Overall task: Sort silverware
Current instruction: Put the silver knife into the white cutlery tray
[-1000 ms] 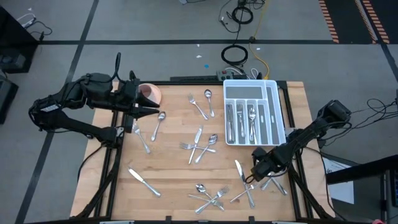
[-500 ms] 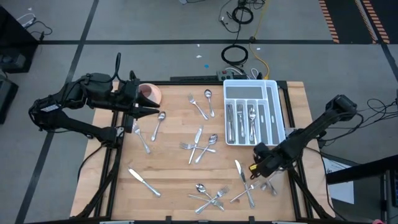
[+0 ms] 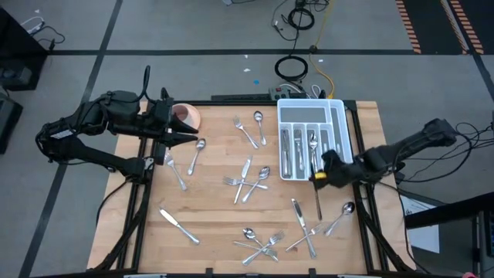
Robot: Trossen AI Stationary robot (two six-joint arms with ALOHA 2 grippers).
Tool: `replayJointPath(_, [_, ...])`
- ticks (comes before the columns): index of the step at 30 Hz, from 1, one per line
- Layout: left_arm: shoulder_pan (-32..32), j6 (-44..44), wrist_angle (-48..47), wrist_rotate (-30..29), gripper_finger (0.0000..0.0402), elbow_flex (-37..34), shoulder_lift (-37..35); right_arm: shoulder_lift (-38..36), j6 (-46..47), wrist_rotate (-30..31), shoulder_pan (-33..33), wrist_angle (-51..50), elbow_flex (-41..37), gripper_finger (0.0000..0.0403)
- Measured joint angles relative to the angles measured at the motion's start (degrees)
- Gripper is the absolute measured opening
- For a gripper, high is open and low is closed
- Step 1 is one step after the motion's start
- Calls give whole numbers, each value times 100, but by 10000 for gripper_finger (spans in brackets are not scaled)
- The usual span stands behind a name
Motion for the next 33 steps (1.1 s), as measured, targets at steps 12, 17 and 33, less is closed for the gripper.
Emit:
replayJointPath(12, [-1, 150, -1, -45, 91, -2, 0, 306, -2167, -904, -2698, 1396, 9, 23])
replayJointPath(17, [-1, 140, -5, -46, 91, -2, 0, 946, -2784, -1480, -3657, 2163, 9, 23])
replayJointPath(33, [-1, 142, -123, -46, 91, -2, 0, 3306, -3855, -2122, -4625, 2751, 938, 23])
